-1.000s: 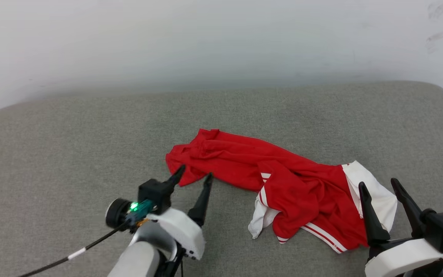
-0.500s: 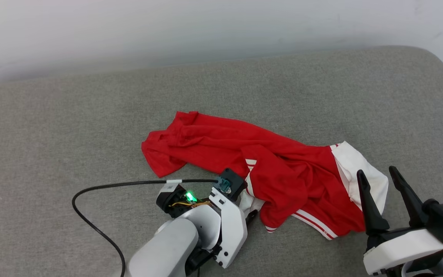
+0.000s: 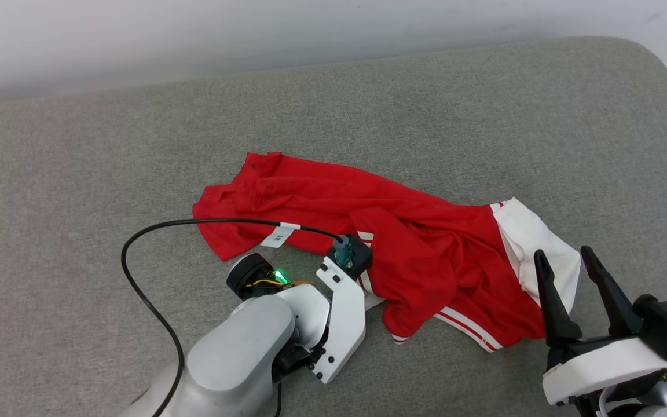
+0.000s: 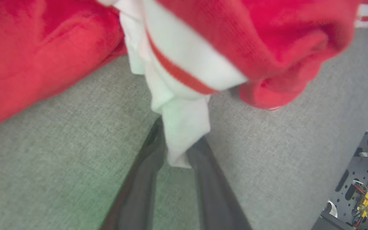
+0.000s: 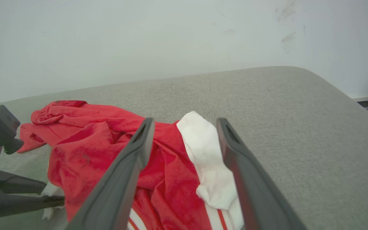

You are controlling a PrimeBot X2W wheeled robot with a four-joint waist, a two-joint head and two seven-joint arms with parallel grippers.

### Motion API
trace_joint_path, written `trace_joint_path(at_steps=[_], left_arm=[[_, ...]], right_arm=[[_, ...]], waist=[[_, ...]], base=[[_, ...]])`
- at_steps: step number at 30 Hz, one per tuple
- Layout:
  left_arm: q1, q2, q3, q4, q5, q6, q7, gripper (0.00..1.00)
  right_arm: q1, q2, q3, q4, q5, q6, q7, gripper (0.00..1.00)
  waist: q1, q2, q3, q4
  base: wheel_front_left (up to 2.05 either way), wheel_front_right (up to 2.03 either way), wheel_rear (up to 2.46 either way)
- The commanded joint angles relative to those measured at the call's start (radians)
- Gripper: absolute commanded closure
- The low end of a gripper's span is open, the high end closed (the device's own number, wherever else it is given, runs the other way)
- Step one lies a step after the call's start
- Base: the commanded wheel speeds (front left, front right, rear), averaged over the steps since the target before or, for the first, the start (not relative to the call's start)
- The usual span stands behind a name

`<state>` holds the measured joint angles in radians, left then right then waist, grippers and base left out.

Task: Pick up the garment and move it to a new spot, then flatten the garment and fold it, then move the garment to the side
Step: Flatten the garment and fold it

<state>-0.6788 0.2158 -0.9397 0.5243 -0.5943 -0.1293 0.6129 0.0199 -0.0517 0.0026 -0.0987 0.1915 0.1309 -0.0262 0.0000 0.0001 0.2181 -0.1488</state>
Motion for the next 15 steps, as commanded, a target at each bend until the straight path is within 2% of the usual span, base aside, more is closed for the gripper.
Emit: trace_joint_path(at_steps=[1,8,11,15], left_arm=[[0.031,0.020,-0.022,0.023,0.001,-0.002,-0.011,1.00],[0.004,0.073,0.026,-0.062,0.019,0.023,-0.114,1.00],[0.028,0.133,0.056,-0.138,0.022,0.058,-0.141,1.00],[0.078,0.239,0.113,-0.258,0.018,0.133,-0.154,1.00]], right_arm=[[-0.012,0.002,-0.008,0.006,0.002,0.000,-0.010,0.00],[-0.008,0.002,-0.020,0.019,0.004,0.000,-0.005,0.00],[-0.001,0.002,-0.031,0.020,0.004,0.000,-0.001,0.00],[0.010,0.002,-0.043,0.017,0.004,0.000,0.009,0.00]], waist=[[0.0000,-0.0001,-0.007,0.009],[0.0000,-0.0001,-0.044,0.063],[0.0000,-0.0001,-0.066,0.097],[0.0000,-0.0001,-0.084,0.138]], base=[[0.00,0.00,0.00],[0.00,0.00,0.00],[0.00,0.00,0.00],[0.00,0.00,0.00]])
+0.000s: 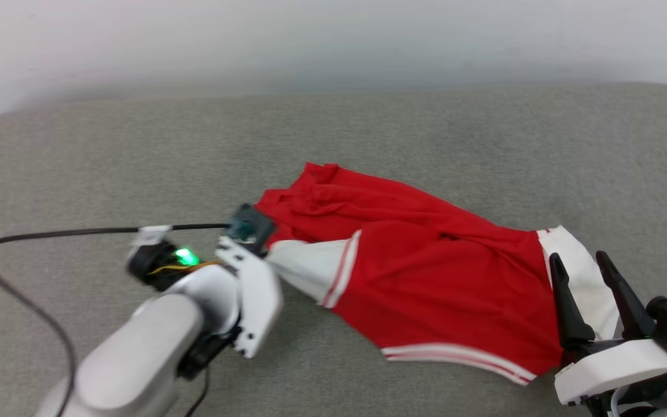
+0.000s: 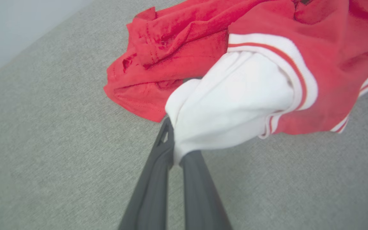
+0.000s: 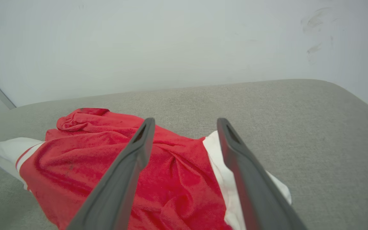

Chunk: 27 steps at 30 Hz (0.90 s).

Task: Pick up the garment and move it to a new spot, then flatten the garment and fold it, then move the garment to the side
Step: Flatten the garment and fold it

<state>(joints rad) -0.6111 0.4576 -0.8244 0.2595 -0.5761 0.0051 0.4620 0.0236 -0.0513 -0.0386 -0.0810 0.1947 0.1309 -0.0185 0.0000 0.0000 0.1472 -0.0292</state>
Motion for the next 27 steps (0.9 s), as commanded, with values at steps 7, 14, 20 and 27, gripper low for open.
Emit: trace_joint_path(at_steps=[7,14,20,27], left_arm=[[0.220,0.170,0.150,-0.164,-0.088,0.191,-0.019,1.00],[0.462,0.177,0.259,-0.161,-0.240,0.292,-0.089,1.00],[0.499,0.117,0.291,-0.135,-0.254,0.292,-0.216,0.00],[0.472,0.092,0.300,-0.130,-0.178,0.286,-0.394,0.00]], right_arm=[[0.013,0.001,-0.016,-0.008,-0.003,0.000,0.010,0.00],[0.002,0.001,-0.022,-0.015,-0.003,0.000,0.015,0.00],[0.024,0.001,-0.047,-0.013,-0.009,0.000,0.025,0.00],[0.059,0.001,-0.055,-0.027,-0.016,0.000,0.052,0.00]], waist=[[0.0000,0.0000,-0.021,0.061],[0.0000,0.0000,-0.013,0.065],[0.0000,0.0000,-0.045,0.067],[0.0000,0.0000,-0.109,0.066]], base=[[0.00,0.00,0.00],[0.00,0.00,0.00],[0.00,0.00,0.00],[0.00,0.00,0.00]])
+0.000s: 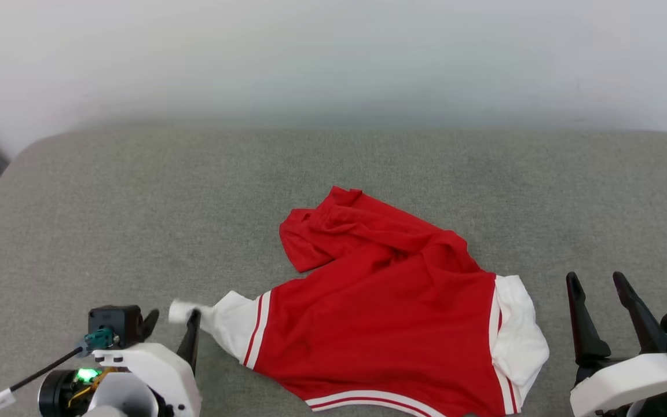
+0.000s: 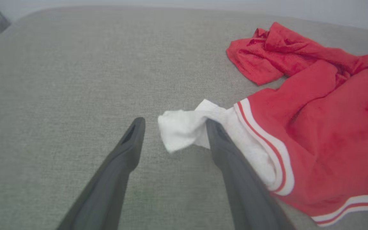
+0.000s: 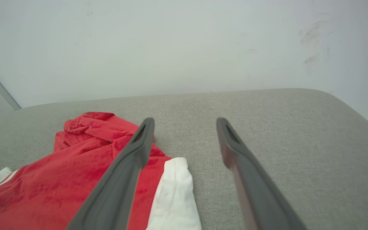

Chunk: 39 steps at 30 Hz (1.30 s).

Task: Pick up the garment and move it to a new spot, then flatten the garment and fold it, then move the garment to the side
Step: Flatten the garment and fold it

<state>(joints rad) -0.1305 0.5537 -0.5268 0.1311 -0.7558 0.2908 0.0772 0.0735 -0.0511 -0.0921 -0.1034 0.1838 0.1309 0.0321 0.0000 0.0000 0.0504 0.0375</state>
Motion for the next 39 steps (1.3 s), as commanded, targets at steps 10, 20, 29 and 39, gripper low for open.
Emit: trace_joint_path(at_steps=[10,20,29,39], left_arm=[[-0.018,-0.062,0.027,-0.073,0.083,0.018,-0.255,0.00],[-0.005,-0.103,0.026,-0.106,0.107,0.024,-0.316,0.00],[-0.053,-0.122,0.025,-0.114,0.129,0.009,-0.329,0.00],[-0.105,-0.154,0.034,-0.075,0.146,-0.019,-0.338,0.00]], right_arm=[[0.046,0.001,-0.006,-0.023,-0.009,0.000,0.042,0.00],[0.096,-0.010,-0.058,0.054,0.030,0.000,0.297,0.00],[0.065,-0.118,-0.046,0.070,0.147,0.000,0.602,0.00],[-0.028,-0.158,0.034,0.186,0.206,0.000,0.701,0.00]], waist=[[0.0000,0.0000,-0.067,-0.008],[0.0000,0.0000,-0.064,0.002],[0.0000,0.0000,0.031,0.061],[0.0000,0.0000,0.125,0.116]], base=[[0.00,0.00,0.00],[0.00,0.00,0.00],[0.00,0.00,0.00],[0.00,0.00,0.00]])
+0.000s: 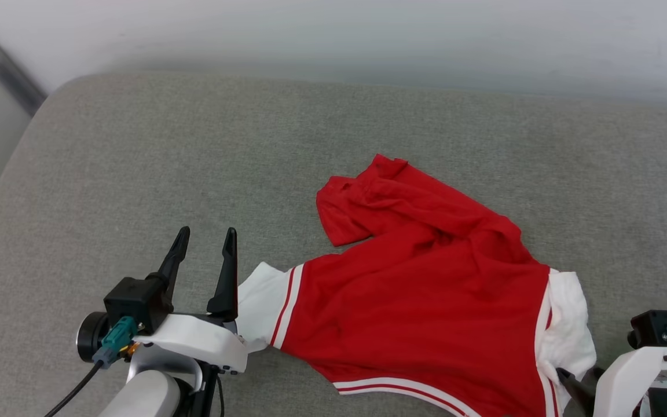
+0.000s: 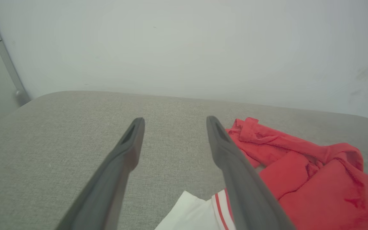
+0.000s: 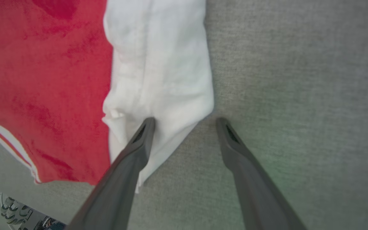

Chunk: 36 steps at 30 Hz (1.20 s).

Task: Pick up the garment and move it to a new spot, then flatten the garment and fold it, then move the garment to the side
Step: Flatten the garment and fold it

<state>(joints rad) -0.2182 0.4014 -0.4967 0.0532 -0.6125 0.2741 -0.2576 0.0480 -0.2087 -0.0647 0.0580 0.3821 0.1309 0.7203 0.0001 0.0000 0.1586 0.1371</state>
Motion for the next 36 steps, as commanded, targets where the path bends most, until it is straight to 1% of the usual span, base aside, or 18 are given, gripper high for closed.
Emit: trace_joint_path(at_steps=[1,2,3,4,6,9,12,14,15,18,22,24,26,28,30,33,36], left_arm=[[-0.017,-0.003,0.005,0.011,0.001,-0.008,-0.004,0.00],[-0.015,-0.004,0.005,0.020,0.000,-0.009,-0.004,0.00],[-0.014,-0.002,0.006,0.027,-0.002,-0.011,-0.004,0.00],[-0.014,0.000,0.008,0.033,-0.007,-0.016,-0.004,0.00],[-0.012,0.006,0.012,0.048,-0.015,-0.021,0.003,0.00],[-0.008,0.032,0.014,0.067,-0.029,-0.033,0.036,0.00],[-0.023,0.069,0.027,0.084,-0.057,-0.060,0.084,0.00],[-0.032,0.103,0.033,0.095,-0.092,-0.086,0.149,0.00],[-0.032,0.103,0.033,0.095,-0.092,-0.086,0.149,0.00],[-0.040,0.162,0.028,0.121,-0.149,-0.135,0.283,0.00],[-0.039,0.235,0.008,0.159,-0.246,-0.195,0.502,0.00],[-0.030,0.266,-0.008,0.173,-0.283,-0.215,0.604,0.00],[-0.024,0.287,-0.019,0.176,-0.313,-0.229,0.680,0.00],[-0.018,0.294,-0.032,0.179,-0.344,-0.231,0.747,0.00],[-0.019,0.298,-0.040,0.184,-0.352,-0.230,0.778,0.00],[-0.012,0.280,-0.055,0.198,-0.378,-0.242,0.814,0.00],[0.007,0.254,-0.099,0.210,-0.396,-0.258,0.871,0.00]], right_arm=[[-0.001,0.006,0.012,0.047,0.014,0.000,0.025,0.07],[0.002,0.011,0.021,0.068,0.020,0.000,0.038,0.52],[0.004,0.014,0.030,0.082,0.028,0.000,0.047,0.84],[0.006,0.020,0.036,0.094,0.039,0.000,0.053,1.00],[0.004,0.019,0.045,0.103,0.044,0.000,0.050,1.00],[-0.020,0.007,0.044,0.090,0.039,0.000,0.015,1.00],[-0.037,0.000,0.044,0.074,0.029,0.000,-0.013,1.00],[-0.044,0.001,0.046,0.063,0.027,0.000,-0.025,1.00],[-0.044,0.001,0.046,0.063,0.027,0.000,-0.025,1.00],[-0.049,0.006,0.053,0.047,0.024,0.000,-0.037,1.00],[-0.053,0.014,0.060,0.036,0.023,0.000,-0.043,1.00],[-0.055,0.019,0.065,0.030,0.027,0.000,-0.046,1.00],[-0.061,0.022,0.068,0.029,0.030,0.000,-0.051,1.00],[-0.069,0.025,0.070,0.032,0.033,0.000,-0.062,1.00],[-0.075,0.028,0.074,0.037,0.037,0.000,-0.070,1.00],[-0.086,0.033,0.083,0.046,0.040,0.000,-0.079,1.00],[-0.096,0.031,0.081,0.054,0.041,0.000,-0.090,1.00]], waist=[[-0.0001,0.0000,0.019,0.019],[-0.0001,0.0000,0.020,0.020],[-0.0001,0.0000,0.020,0.021],[-0.0001,0.0000,0.020,0.020],[-0.0001,0.0000,0.014,0.015],[-0.0001,0.0000,-0.005,-0.002],[-0.0001,0.0000,-0.028,-0.020],[-0.0001,0.0000,-0.042,-0.033],[-0.0001,0.0000,-0.042,-0.033],[-0.0001,0.0000,-0.059,-0.058],[-0.0001,0.0000,-0.061,-0.096],[-0.0001,0.0000,-0.055,-0.115],[-0.0001,0.0000,-0.040,-0.132],[-0.0001,0.0000,-0.027,-0.147],[-0.0001,0.0000,-0.012,-0.160],[-0.0001,0.0000,0.009,-0.178],[-0.0001,0.0000,0.024,-0.187]], base=[[0.00,0.00,0.00],[0.00,0.00,0.00],[0.00,0.00,0.00],[0.00,0.00,0.00],[0.00,0.00,0.00],[0.00,0.00,0.00],[0.00,0.00,0.00],[0.00,0.00,0.00],[0.00,0.00,0.00],[0.00,0.00,0.00],[0.00,0.00,0.00],[0.00,0.00,0.00],[0.00,0.00,0.00],[0.00,0.00,0.00],[0.00,0.00,0.00],[0.00,0.00,0.00],[0.00,0.00,0.00]])
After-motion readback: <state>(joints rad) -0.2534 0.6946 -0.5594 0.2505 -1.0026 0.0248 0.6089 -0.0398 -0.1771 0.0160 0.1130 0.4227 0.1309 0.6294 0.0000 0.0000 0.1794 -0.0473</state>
